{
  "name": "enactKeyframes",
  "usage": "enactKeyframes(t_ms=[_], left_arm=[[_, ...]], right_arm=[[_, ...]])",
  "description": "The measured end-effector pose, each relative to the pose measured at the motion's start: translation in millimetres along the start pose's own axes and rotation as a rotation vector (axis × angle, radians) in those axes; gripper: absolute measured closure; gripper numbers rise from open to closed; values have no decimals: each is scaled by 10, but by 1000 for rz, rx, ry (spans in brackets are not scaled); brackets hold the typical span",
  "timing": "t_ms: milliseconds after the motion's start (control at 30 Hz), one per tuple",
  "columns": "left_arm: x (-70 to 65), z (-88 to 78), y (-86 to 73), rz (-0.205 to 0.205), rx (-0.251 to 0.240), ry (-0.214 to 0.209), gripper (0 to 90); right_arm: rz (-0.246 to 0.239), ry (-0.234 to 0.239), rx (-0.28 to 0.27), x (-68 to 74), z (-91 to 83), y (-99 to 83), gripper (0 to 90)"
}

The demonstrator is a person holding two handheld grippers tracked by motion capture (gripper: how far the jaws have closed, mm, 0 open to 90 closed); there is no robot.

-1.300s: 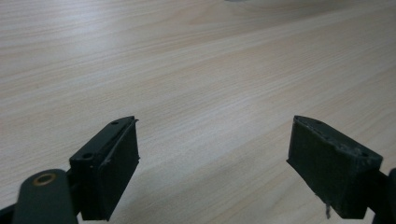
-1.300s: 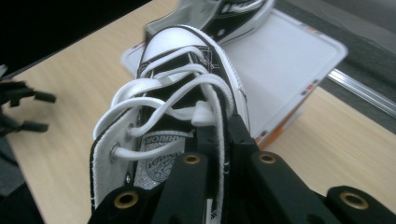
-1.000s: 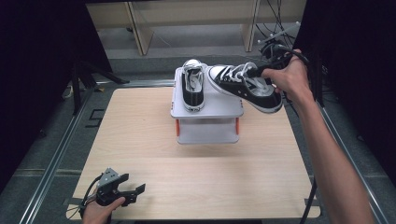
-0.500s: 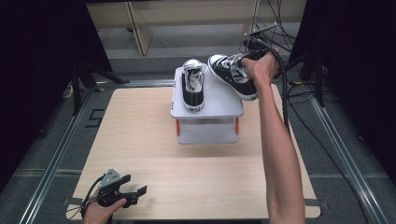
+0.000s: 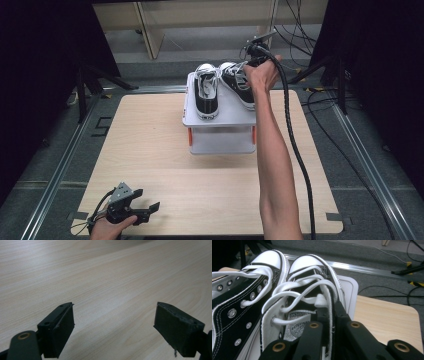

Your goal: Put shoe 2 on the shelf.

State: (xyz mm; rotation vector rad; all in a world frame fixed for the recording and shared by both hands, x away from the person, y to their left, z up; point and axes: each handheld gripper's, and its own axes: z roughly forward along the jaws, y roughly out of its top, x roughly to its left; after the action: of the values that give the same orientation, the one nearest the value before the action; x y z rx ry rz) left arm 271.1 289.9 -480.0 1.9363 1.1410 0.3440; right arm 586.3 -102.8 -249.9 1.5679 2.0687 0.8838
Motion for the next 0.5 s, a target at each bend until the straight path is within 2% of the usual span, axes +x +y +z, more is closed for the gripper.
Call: enactKeyframes(t_ms=[33,67,267,333,367,400,467,500], left_arm=[[0,-2,1,5,-1,1,155],[1,-5,2,11,4,4,155],[2,-7,2,3,3,9,155],[-2,-5,0,2,2,12,155],[-10,-7,1,-3,-6,8,155],[-1,-15,2,11,3,14,156],[-3,-22,3,11,0,12,155],[-1,-21,2,11,1,11,155]], right_arm=[[-9,1,-1,9,-11,2,874],[18,10,10,36,-26,4,869],[12,58,54,186,-94,-35,853],[33,72,72,251,-102,-35,840],[27,80,70,268,-116,-36,838],[29,75,75,299,-122,-35,838],[-19,67,77,314,-107,-45,835],[-13,64,87,325,-99,-57,831]])
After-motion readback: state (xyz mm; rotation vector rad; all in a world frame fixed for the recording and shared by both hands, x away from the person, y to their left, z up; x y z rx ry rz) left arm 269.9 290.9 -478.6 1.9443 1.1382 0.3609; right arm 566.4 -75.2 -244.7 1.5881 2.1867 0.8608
